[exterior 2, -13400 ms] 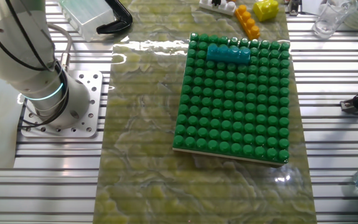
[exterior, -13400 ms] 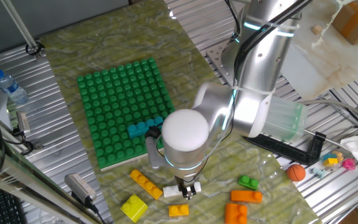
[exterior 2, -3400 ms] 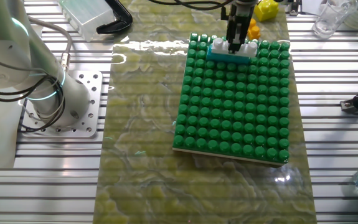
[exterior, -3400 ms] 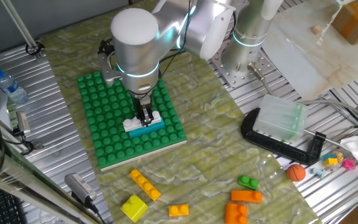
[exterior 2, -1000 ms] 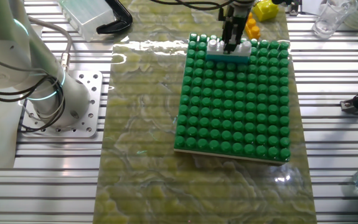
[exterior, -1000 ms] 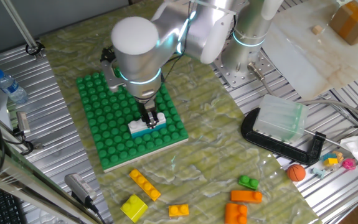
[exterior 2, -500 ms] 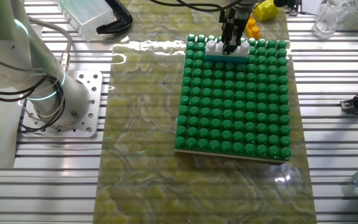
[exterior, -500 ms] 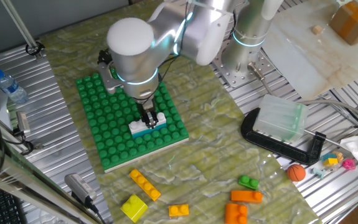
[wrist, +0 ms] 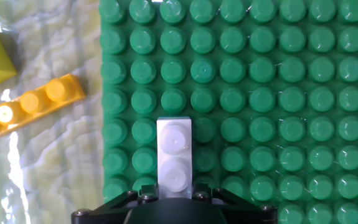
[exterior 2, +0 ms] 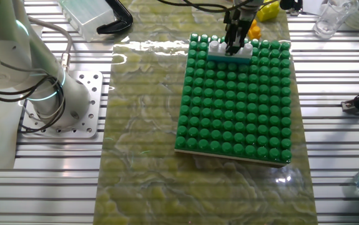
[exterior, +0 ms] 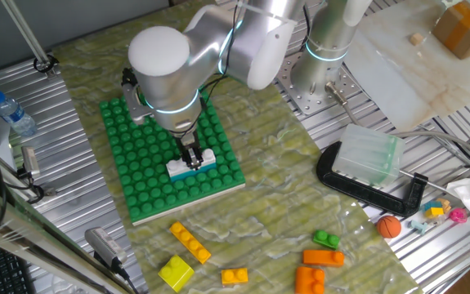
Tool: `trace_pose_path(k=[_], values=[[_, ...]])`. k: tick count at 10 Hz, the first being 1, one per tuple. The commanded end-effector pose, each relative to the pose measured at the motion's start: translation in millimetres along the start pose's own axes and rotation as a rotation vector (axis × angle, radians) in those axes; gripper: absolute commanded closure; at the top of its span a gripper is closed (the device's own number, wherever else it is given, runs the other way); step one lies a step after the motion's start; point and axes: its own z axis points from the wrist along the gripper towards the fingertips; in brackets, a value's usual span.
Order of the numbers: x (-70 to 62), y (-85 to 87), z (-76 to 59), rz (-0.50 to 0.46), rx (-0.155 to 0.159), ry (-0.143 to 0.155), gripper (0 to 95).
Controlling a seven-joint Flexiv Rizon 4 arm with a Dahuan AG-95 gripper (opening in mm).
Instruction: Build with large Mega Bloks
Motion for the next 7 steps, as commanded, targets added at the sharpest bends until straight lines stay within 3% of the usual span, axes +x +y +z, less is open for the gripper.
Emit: trace_pose_path(k=[1,3,5,7], values=[[-1.2,-1.3,24.0,0.003,0.004,-0.007,95.0],[-1.5,0.8,18.9,0.007,0.005,-0.003,95.0],[-1.7,2.7,7.9,0.0,0.015,-0.001,57.0],[-0.3,-0.7,-6.7,-0.019,0.014,-0.014,57.0]])
